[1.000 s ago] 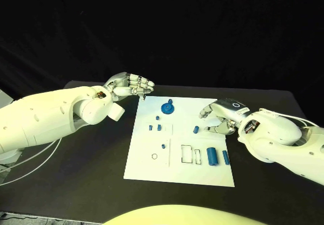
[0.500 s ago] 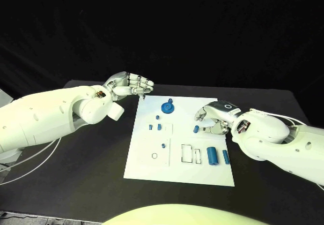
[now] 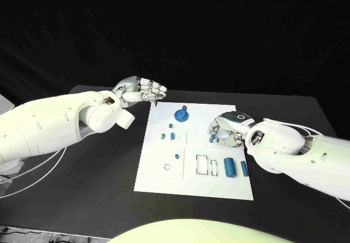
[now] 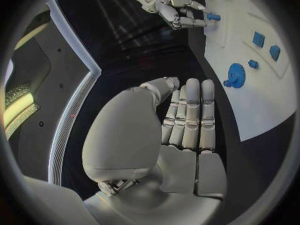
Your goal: Assemble the parts on the task board
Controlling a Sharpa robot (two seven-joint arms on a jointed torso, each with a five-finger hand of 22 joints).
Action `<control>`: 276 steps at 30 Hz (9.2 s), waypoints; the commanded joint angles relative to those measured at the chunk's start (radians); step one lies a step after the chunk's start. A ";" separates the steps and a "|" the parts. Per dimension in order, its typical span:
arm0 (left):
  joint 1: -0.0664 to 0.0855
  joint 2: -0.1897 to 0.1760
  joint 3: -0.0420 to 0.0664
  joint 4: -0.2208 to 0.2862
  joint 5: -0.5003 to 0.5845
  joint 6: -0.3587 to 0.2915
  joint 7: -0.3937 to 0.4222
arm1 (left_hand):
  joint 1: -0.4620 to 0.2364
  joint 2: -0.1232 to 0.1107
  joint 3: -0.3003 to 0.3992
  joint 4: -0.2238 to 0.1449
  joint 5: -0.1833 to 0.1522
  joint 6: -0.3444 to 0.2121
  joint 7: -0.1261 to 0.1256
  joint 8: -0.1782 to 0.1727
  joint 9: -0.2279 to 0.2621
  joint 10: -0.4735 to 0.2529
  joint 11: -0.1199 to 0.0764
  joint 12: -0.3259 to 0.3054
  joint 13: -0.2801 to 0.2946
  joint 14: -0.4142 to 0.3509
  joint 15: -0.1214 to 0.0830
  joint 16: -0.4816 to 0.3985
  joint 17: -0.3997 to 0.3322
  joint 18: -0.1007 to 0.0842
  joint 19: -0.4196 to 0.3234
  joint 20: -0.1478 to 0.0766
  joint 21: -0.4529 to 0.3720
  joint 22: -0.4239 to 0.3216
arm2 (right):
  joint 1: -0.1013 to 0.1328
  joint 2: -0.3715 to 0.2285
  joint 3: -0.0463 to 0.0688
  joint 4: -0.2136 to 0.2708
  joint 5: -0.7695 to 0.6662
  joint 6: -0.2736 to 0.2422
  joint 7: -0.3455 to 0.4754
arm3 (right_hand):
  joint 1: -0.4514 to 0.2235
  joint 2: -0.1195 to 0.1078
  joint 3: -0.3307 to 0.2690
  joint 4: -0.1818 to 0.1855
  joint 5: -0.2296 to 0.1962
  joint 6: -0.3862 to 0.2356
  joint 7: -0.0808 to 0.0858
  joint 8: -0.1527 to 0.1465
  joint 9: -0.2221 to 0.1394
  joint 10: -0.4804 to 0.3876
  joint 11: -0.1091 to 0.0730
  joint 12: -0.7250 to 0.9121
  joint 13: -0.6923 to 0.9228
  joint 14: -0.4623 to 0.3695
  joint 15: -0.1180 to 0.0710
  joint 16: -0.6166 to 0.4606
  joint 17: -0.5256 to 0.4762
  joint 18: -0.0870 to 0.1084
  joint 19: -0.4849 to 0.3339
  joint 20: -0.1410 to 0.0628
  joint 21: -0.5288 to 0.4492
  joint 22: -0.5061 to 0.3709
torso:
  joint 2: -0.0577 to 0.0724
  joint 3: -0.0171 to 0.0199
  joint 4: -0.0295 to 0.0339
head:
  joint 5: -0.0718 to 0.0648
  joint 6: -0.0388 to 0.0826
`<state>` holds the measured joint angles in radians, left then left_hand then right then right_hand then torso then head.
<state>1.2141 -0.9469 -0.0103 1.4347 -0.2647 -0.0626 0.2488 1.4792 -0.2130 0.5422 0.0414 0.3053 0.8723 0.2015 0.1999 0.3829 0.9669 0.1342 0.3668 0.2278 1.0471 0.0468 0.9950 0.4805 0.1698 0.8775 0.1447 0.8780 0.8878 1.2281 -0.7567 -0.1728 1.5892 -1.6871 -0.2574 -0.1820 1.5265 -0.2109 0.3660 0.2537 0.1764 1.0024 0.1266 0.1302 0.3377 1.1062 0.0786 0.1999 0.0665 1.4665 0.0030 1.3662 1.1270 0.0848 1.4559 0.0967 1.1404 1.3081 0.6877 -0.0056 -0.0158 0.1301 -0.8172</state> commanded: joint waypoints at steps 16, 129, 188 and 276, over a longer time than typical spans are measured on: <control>0.001 -0.002 0.001 0.003 0.007 0.017 0.003 | -0.008 0.007 -0.001 -0.004 0.003 -0.003 0.001 -0.002 -0.001 -0.003 0.000 0.007 -0.001 -0.001 0.006 -0.007 0.002 0.014 -0.009 -0.001 0.000 0.000 | -0.011 0.015 -0.002 -0.009 -0.008 0.020 0.000 | -0.027 0.006 0.067 0.017 -0.010 0.056 0.005 0.024 0.018 0.054 -0.004 -0.030 0.002 0.022 -0.011 0.008 0.004 -0.010 0.008 -0.006 0.018 0.094 | 0.000 0.0003 -0.0005 | 0.001 -0.005; 0.001 0.007 0.001 -0.006 0.010 0.031 -0.006 | -0.010 0.011 0.000 -0.008 0.004 -0.003 0.001 -0.001 -0.003 -0.005 0.000 0.011 -0.004 -0.002 0.006 -0.008 0.003 0.015 -0.010 -0.001 0.001 0.001 | -0.133 0.229 -0.022 0.103 -0.040 -0.067 -0.141 | -0.055 0.033 0.187 -0.086 -0.039 0.076 -0.002 0.093 0.103 0.151 -0.021 -0.078 0.020 0.024 -0.026 0.011 0.000 -0.017 0.019 -0.021 0.050 0.120 | -0.002 -0.0007 -0.0017 | 0.048 -0.037; 0.000 -0.005 0.000 0.010 0.011 0.031 -0.005 | -0.011 0.012 0.001 -0.010 0.004 -0.003 0.001 -0.001 -0.003 -0.006 0.000 0.013 -0.005 -0.003 0.006 -0.009 0.004 0.015 -0.011 -0.001 0.000 0.001 | 0.025 -0.254 -0.003 0.282 0.592 -0.099 -0.016 | -0.150 0.024 -0.188 0.032 -0.026 -0.006 -0.023 0.094 0.087 0.271 -0.048 1.007 0.994 0.040 -0.050 0.049 0.059 -0.025 0.045 -0.045 0.075 0.147 | -0.009 -0.0039 -0.0111 | -0.032 0.000; -0.006 -0.019 -0.004 0.020 0.023 0.037 -0.009 | -0.020 0.016 0.000 -0.008 0.005 -0.002 0.000 0.001 -0.004 -0.007 0.000 0.016 -0.007 -0.003 0.006 -0.010 0.006 0.014 -0.012 0.000 -0.002 0.000 | -0.074 -0.224 -0.021 0.327 0.416 -0.225 -0.338 | -0.285 0.174 -0.422 0.040 0.149 0.052 -0.081 0.308 0.190 0.445 -0.104 1.341 1.477 0.092 -0.089 0.184 0.380 -0.073 0.102 -0.073 0.368 0.248 | -0.017 -0.0035 -0.0209 | -0.041 -0.004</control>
<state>1.2078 -0.9676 -0.0145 1.4540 -0.2502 -0.0382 0.2335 1.4659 -0.1997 0.5421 0.0359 0.3053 0.8723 0.2015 0.1999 0.3802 0.9669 0.1342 0.3784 0.2213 1.0471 0.0467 0.9912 0.4857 0.1697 0.8712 0.1438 0.8780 0.8877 1.1514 -0.9808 -0.1940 1.9092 -1.3278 -0.4492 -0.5506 1.2272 -0.0635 -0.0613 0.2927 0.3217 1.0299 0.0625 0.4324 0.5179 1.4652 -0.0160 1.5397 1.3077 1.4665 -0.0792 1.5444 1.3075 0.0216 1.4663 0.0321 1.5043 1.3080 0.6713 -0.0083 -0.0367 0.0895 -0.8213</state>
